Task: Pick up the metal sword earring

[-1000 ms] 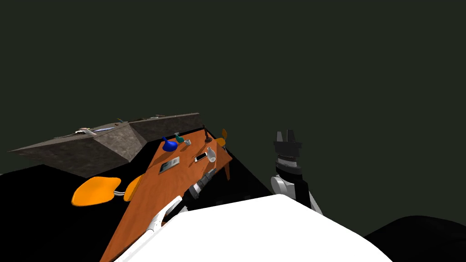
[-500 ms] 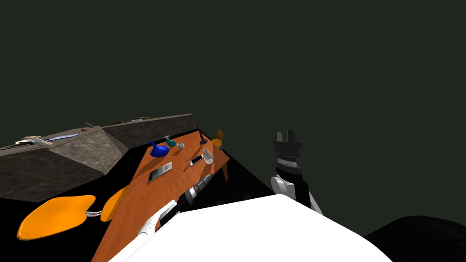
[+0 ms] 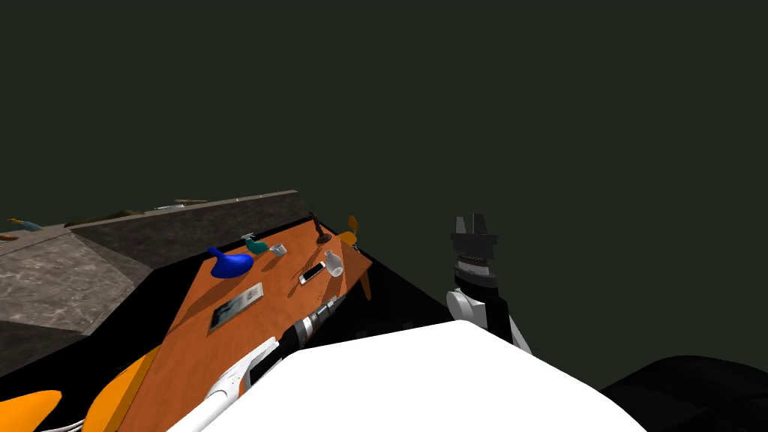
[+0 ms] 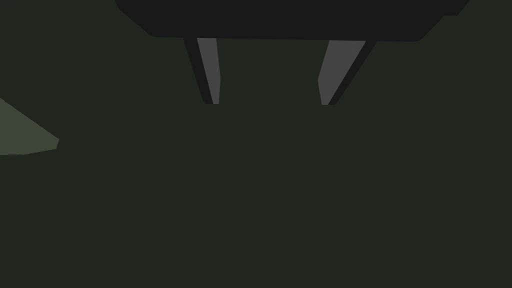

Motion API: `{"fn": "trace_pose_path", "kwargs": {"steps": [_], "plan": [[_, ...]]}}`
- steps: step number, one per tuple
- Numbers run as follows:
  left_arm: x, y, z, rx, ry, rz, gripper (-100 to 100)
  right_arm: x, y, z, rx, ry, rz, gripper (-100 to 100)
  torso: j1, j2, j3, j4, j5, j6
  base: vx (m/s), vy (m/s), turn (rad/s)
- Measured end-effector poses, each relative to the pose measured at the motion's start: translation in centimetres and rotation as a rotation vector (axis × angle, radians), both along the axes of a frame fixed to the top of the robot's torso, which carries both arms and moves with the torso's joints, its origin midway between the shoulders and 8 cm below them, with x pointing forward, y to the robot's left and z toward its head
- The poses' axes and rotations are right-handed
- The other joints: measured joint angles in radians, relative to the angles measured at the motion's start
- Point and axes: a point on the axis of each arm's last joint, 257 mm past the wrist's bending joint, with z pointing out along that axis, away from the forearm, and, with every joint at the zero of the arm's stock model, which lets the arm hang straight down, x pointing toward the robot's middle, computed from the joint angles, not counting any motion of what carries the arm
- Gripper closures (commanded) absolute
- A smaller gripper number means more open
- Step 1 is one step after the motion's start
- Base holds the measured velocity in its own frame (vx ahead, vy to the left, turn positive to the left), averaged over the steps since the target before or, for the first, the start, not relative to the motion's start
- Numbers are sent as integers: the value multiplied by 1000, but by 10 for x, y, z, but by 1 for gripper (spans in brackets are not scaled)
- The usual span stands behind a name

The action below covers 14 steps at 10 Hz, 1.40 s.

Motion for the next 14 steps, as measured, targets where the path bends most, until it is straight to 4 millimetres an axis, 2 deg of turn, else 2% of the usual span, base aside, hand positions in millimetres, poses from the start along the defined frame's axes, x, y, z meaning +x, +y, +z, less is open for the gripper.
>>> {"fn": "trace_pose_path", "kwargs": {"steps": [5,10,11,13,14], "plan": [[-12,38,-26,98,52,11,-100,0,0,0,0,0,0,0,-2,-1,0,0,0,-1,-1,22,-158],[-29,104,-56,249,132,35,-100,0,0,0,0,0,0,0,-1,-1,-1,0,0,0,1,42,-241],[-40,123,-56,291,154,42,-100,0,0,0,0,0,0,0,0,-1,-1,0,0,0,1,56,-146],[-47,151,-69,349,182,55,-100,0,0,0,0,0,0,0,0,-1,-1,0,0,-1,2,37,-182],[-51,159,-68,365,188,58,-100,0,0,0,0,0,0,0,-1,-2,-1,0,0,-1,3,17,16]]}}
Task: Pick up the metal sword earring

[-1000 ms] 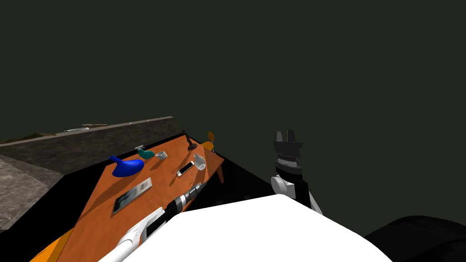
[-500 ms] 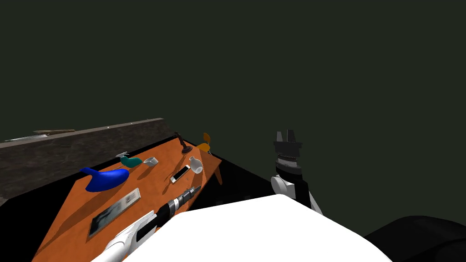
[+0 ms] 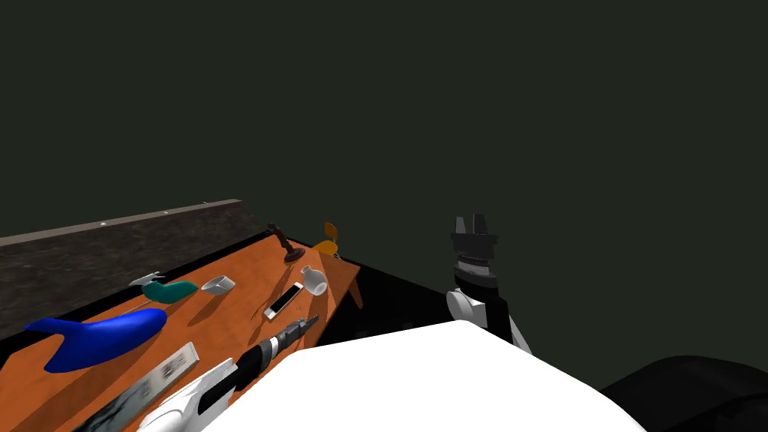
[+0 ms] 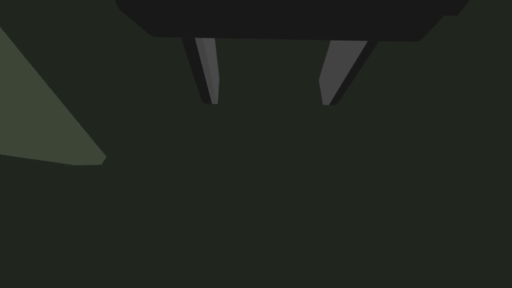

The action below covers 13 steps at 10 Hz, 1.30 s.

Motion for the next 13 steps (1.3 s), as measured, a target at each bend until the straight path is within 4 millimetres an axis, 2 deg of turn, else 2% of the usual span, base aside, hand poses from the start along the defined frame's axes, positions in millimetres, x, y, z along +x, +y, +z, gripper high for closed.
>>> {"fn": "trace_pose_path", "kwargs": {"steps": [1,3,5,8,11,12,13], "plan": [[-2,3,1,8,3,3,-100,0,0,0,0,0,0,0,-1,0,0,0,0,0,4,19,-179],[-14,31,-3,69,34,19,-100,0,0,0,0,0,0,0,0,0,0,0,0,1,2,46,-238],[-16,45,-3,96,46,28,-100,0,0,0,0,0,0,0,-1,0,0,0,0,0,5,19,-51],[-36,82,-3,167,89,51,-100,0,0,0,0,0,0,0,1,-1,-1,0,0,1,19,49,-237],[-40,96,-8,200,107,64,-100,0,0,0,0,0,0,0,-2,-1,-1,0,0,0,7,8,-8],[-41,97,-8,201,107,64,0,0,0,0,0,0,0,0,-3,-1,0,0,0,0,0,0,0],[-41,97,-8,201,107,64,-100,0,0,0,0,0,0,0,-3,0,0,0,0,0,-63,32,-144]]}}
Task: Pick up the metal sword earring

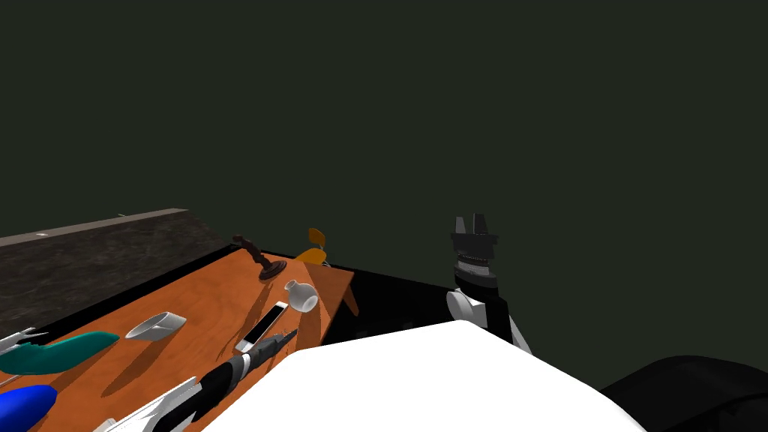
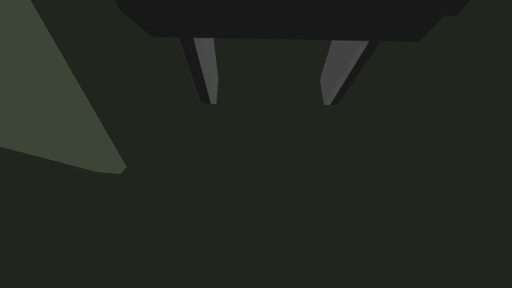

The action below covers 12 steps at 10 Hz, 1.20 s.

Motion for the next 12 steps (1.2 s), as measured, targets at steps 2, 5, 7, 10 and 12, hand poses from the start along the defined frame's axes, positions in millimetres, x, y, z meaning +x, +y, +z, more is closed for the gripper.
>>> {"fn": "trace_pose_path", "kwargs": {"steps": [2,5,7,10,12], "plan": [[12,-6,-6,-1,-7,24,-100,0,0,0,0,0,0,0,3,5,3,1,1,0,-81,54,-146],[19,-9,-12,2,-8,47,100,0,0,0,0,0,0,0,2,2,1,1,0,0,-27,22,-42],[20,-10,-11,-1,-11,48,100,0,0,0,0,0,0,0,0,0,0,-1,-1,1,0,0,0],[21,-12,-11,-5,-14,47,0,0,0,0,0,0,0,0,-1,-2,-2,-2,-1,0,0,0,0],[16,-7,-9,0,-9,36,100,0,0,0,0,0,0,0,-3,-5,-4,-3,-2,-2,77,-44,163]]}}
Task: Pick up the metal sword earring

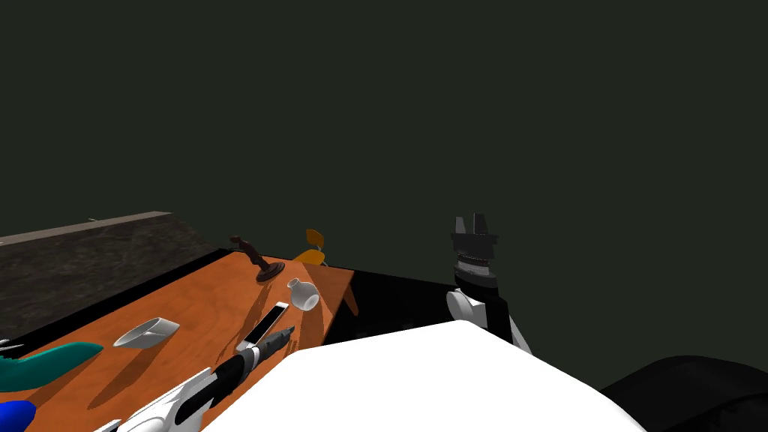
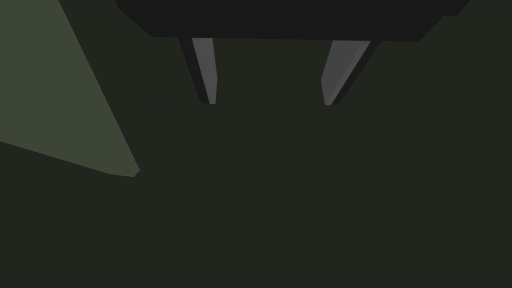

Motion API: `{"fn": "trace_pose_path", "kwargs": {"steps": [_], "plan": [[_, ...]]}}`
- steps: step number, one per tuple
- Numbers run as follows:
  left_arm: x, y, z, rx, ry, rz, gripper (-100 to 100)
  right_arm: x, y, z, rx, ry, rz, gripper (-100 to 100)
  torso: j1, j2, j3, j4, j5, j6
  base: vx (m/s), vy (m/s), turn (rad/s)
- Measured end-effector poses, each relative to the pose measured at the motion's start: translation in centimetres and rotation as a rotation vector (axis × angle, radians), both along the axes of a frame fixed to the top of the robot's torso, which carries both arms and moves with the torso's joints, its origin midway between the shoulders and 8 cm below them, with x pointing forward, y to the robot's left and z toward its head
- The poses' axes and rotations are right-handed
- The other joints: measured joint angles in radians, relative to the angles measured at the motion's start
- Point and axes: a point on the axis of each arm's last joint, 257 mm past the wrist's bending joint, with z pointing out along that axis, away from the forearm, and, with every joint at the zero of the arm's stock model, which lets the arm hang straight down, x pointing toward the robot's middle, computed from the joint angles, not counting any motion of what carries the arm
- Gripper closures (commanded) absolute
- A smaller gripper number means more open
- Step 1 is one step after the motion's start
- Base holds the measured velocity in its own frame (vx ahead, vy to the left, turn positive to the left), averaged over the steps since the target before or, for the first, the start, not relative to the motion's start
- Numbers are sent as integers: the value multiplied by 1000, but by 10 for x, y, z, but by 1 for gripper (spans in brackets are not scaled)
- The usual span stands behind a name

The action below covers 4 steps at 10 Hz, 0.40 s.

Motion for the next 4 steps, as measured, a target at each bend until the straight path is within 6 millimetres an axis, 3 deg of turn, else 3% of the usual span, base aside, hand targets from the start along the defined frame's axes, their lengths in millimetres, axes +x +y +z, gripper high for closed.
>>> {"fn": "trace_pose_path", "kwargs": {"steps": [3,4], "plan": [[-13,6,7,2,8,-26,100,0,0,0,0,0,0,0,0,0,0,1,1,1,41,-30,75],[-14,7,7,3,9,-28,0,0,0,0,0,0,0,0,1,1,1,1,2,3,0,0,0]]}}
